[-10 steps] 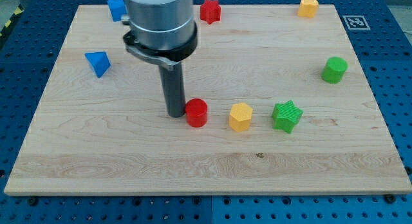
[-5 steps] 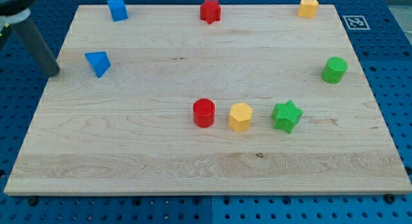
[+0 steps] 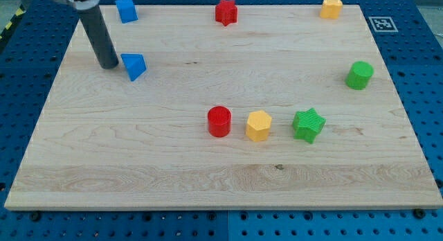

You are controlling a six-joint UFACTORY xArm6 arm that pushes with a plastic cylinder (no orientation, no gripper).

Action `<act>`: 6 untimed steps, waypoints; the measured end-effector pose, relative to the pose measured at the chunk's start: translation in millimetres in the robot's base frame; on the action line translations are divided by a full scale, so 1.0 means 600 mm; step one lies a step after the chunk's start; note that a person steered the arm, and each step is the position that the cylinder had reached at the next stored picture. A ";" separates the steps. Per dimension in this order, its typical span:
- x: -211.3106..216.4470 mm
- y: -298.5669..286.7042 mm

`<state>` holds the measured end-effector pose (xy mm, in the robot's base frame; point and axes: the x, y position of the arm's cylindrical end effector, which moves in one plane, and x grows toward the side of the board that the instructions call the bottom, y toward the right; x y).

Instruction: Move blue triangle towards center

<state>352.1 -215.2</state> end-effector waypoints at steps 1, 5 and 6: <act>0.001 0.015; 0.029 0.137; -0.005 0.152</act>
